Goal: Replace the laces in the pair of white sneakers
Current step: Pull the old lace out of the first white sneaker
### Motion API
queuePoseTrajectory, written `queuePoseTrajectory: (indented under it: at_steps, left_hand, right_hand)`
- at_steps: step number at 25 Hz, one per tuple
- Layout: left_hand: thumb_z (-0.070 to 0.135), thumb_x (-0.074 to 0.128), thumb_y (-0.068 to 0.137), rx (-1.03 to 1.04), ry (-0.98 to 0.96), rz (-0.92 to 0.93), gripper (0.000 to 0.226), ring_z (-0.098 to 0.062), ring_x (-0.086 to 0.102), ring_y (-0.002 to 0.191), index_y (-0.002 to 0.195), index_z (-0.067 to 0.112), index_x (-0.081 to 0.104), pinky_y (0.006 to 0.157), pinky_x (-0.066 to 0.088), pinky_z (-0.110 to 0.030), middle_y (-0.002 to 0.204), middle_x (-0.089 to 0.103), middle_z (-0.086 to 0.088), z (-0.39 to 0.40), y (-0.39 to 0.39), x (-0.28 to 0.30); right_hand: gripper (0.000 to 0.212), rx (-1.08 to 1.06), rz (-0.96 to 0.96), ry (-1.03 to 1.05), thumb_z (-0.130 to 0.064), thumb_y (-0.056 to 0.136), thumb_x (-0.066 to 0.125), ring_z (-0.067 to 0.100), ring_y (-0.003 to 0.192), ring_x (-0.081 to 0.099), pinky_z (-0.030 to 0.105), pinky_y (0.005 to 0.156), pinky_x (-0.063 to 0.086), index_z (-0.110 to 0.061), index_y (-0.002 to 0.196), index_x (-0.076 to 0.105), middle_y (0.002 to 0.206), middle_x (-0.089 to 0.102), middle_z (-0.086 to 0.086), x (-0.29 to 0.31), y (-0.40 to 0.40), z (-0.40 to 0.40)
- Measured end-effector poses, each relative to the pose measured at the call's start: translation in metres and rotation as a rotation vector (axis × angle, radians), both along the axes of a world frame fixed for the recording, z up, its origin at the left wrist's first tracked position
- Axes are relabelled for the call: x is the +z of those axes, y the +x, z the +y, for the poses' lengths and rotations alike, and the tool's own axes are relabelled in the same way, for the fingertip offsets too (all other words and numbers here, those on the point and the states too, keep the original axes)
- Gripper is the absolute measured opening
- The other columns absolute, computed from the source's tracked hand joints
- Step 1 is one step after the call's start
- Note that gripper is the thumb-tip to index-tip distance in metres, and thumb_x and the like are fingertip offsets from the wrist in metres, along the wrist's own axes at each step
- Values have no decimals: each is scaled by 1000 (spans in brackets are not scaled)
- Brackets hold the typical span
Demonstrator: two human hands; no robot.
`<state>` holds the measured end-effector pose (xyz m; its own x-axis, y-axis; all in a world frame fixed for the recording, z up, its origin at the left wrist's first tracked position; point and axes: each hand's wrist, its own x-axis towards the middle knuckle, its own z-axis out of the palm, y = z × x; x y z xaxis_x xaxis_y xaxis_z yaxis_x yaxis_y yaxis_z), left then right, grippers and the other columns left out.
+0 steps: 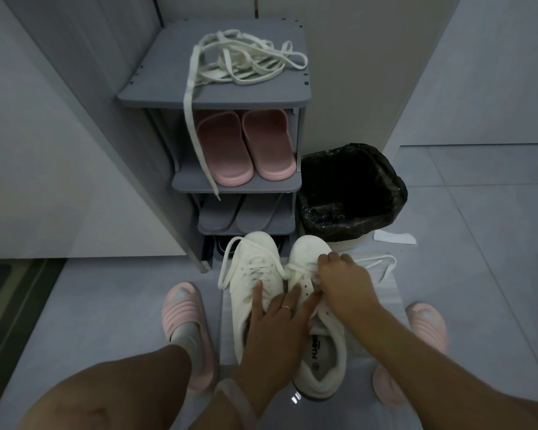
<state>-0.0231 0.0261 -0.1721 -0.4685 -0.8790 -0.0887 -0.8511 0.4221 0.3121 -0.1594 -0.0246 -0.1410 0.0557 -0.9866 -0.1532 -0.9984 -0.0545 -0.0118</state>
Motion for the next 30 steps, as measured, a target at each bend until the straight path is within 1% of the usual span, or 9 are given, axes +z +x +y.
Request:
queuePoseTrajectory:
  at_steps: [3,5,8,12,15,17,20,25,30]
  left_hand:
    - [38,27,94,2,2,-13,36,-11,68,89,123,33,49,107,13,-53,113,68,3,-1,-1,-3]
    - [37,31,91,-13,5,-34,38,-10,68,89,124,34,49,106,14,-53,114,68,3,0,-3,-4]
    - [35,33,88,-13,16,-38,40,-9,67,91,126,35,46,104,19,-53,116,67,3,3,-3,-3]
    - [36,29,87,-32,92,-72,46,-8,64,102,132,33,38,110,12,-50,124,63,2,0,-1,7]
    - [37,20,97,-192,186,-269,53,-16,25,140,148,34,4,114,-7,-51,156,19,1,-20,7,28]
    - [35,26,100,-259,285,-373,57,-19,8,144,146,38,-7,112,-6,-55,158,4,5,-32,10,40]
    - [36,28,100,-214,353,-343,56,-19,5,145,145,42,-5,111,-3,-60,158,1,9,-33,8,40]
    - [34,28,100,-179,400,-292,53,-13,9,144,145,44,1,110,-4,-63,157,1,13,-27,0,44]
    - [36,31,99,-209,452,-309,56,-18,12,144,146,41,0,113,-3,-60,158,3,5,-36,2,46]
  right_hand:
    - [42,108,-65,-100,-8,32,86,19,57,59,19,36,34,-9,65,60,65,59,5,7,-10,-10]
    - [31,58,-195,-86,-9,50,83,21,64,60,24,43,41,-8,71,59,71,59,6,2,-12,-8]
    - [14,-364,-509,2,-24,88,57,21,84,57,32,69,46,-12,89,49,91,59,7,-10,-20,2]
    - [12,-387,-493,43,-21,93,47,17,79,48,27,67,37,-13,85,44,95,59,9,-16,-18,12]
    - [6,-351,-501,72,-16,91,46,19,81,49,26,67,36,-11,88,48,97,59,10,-10,-20,6]
    - [5,-342,-515,141,-15,91,46,19,81,50,27,68,37,-12,86,47,98,61,11,-9,-26,4]
    - [8,-261,-434,179,-14,92,42,23,83,53,31,70,42,-13,85,44,99,61,13,-11,-28,8]
    - [4,-103,-410,-133,-11,88,46,23,75,50,33,64,42,-9,88,49,83,52,9,22,-36,-9]
    - [22,-428,-607,225,-22,91,52,24,95,58,27,74,41,-12,111,49,102,61,9,-5,-31,26]
